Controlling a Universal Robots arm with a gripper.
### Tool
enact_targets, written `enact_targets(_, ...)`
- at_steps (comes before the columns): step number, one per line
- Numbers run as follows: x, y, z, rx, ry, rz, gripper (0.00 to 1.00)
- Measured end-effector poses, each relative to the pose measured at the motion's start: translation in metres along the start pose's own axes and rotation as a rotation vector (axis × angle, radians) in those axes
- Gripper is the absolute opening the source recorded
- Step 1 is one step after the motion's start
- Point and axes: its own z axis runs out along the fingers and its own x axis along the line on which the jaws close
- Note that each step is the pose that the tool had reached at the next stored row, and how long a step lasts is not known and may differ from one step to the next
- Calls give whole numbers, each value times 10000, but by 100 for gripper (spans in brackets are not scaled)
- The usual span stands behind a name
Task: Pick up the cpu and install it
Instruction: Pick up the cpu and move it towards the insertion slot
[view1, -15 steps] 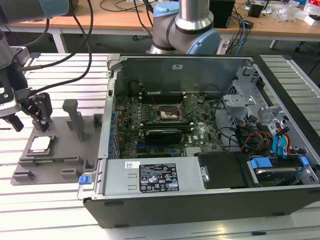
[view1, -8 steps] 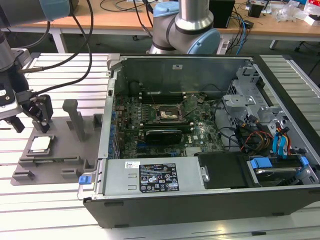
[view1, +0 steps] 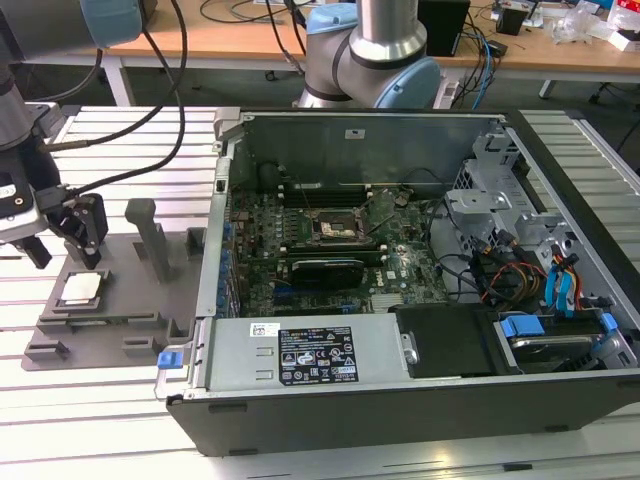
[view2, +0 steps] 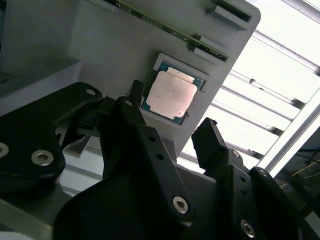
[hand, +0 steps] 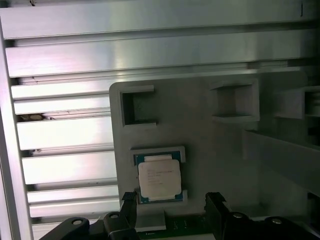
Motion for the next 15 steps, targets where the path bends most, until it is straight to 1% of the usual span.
enact_targets(12,3,8,79,8,0,0,66)
enact_targets(15,4,12,114,10,0,0,66)
